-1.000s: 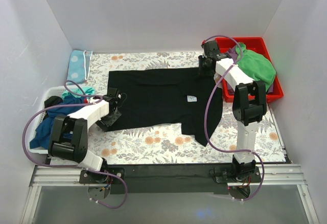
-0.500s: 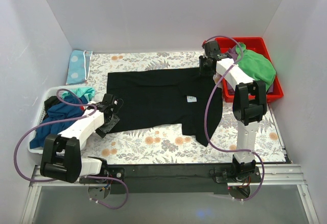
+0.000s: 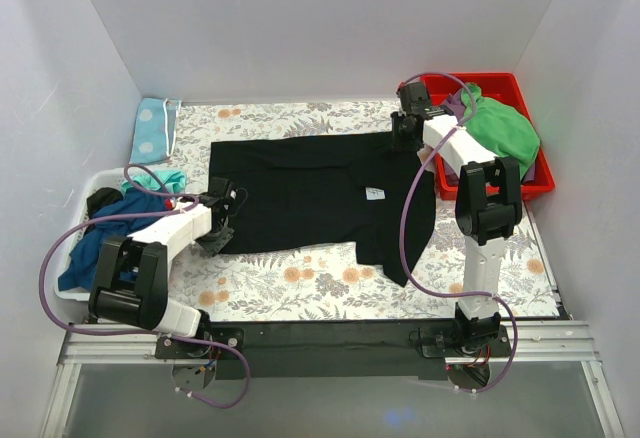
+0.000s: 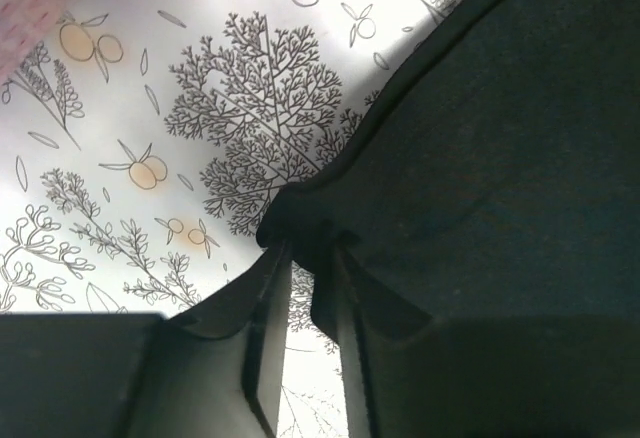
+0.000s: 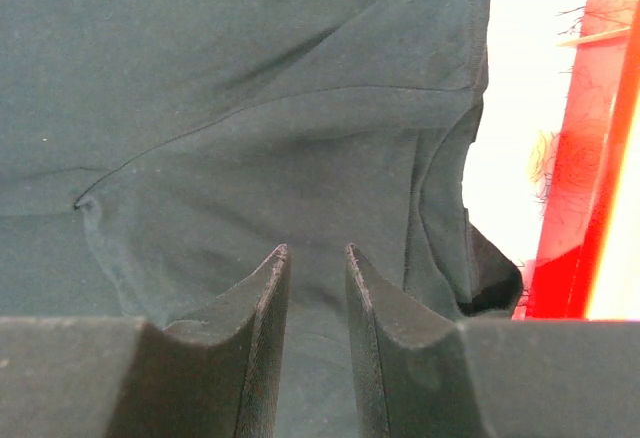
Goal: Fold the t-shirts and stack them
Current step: Grap the side of the flattened tshirt closest away from the robot with both arms
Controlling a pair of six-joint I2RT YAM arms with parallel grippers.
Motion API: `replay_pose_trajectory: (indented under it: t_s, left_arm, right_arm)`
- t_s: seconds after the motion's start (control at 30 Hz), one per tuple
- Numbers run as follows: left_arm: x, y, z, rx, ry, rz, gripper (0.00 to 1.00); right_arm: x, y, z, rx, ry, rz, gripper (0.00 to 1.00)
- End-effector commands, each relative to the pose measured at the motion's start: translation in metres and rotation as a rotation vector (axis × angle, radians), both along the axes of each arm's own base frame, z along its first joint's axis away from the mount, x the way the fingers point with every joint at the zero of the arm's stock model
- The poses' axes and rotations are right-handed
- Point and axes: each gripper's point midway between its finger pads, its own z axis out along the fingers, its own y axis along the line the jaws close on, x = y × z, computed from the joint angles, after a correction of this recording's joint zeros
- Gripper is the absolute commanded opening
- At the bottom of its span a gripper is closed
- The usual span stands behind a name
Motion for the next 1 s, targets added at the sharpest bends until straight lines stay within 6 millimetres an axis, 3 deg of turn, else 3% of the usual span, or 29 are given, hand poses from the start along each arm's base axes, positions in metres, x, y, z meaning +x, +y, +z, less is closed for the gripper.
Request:
replay_pose_trajectory:
  t_s: [0.0, 0.17, 0.27, 0.33, 0.37, 0.4, 0.5, 0.53, 0.57, 0.63, 0.67, 0.73, 0.97]
  left_arm:
    - [-0.022, 0.006, -0.024, 0.016, 0.087, 0.008, 0.18]
    - [-0.011, 0.006, -0.015, 0.023, 0.058, -0.009, 0.0]
    - [0.006, 0.005, 0.0, 0.029, 0.013, -0.016, 0.0]
    - [0.017, 0.004, 0.01, 0.031, -0.017, -0.028, 0.0]
    - [0.023, 0.004, 0.016, 0.036, -0.035, -0.034, 0.0]
    - [0.035, 0.002, 0.027, 0.038, -0.068, -0.044, 0.0]
    - [0.053, 0.0, 0.043, 0.045, -0.106, -0.054, 0.0]
    - [0.057, -0.001, 0.046, 0.045, -0.112, -0.063, 0.0]
    - [0.06, -0.001, 0.048, 0.044, -0.119, -0.068, 0.0]
    - [0.066, -0.003, 0.052, 0.049, -0.125, -0.086, 0.0]
    - [0.068, -0.003, 0.052, 0.052, -0.125, -0.089, 0.0]
    - [0.069, -0.004, 0.051, 0.059, -0.117, -0.107, 0.0]
    - [0.072, -0.003, 0.051, 0.076, -0.103, -0.154, 0.0]
  right_arm:
    - [0.004, -0.009, 0.009, -0.023, -0.02, -0.018, 0.34]
    - [-0.002, -0.01, 0.01, -0.025, 0.0, -0.025, 0.33]
    - [-0.017, -0.008, 0.019, 0.008, 0.02, -0.024, 0.33]
    - [-0.044, -0.008, 0.006, 0.02, 0.091, -0.018, 0.33]
    - [-0.057, -0.002, 0.015, 0.058, 0.098, -0.003, 0.34]
    - [-0.082, -0.004, -0.004, 0.051, 0.167, 0.002, 0.34]
    - [-0.125, 0.001, -0.006, 0.041, 0.227, 0.04, 0.36]
    - [-0.149, 0.001, -0.018, 0.009, 0.284, 0.058, 0.37]
    - [-0.157, 0.0, -0.008, -0.009, 0.262, 0.064, 0.38]
    - [-0.184, 0.002, -0.01, -0.045, 0.294, 0.079, 0.41]
    - [-0.19, 0.002, 0.001, -0.043, 0.269, 0.078, 0.41]
    - [-0.211, 0.001, 0.003, -0.04, 0.283, 0.072, 0.44]
    - [-0.28, -0.022, -0.02, -0.072, 0.418, 0.007, 0.48]
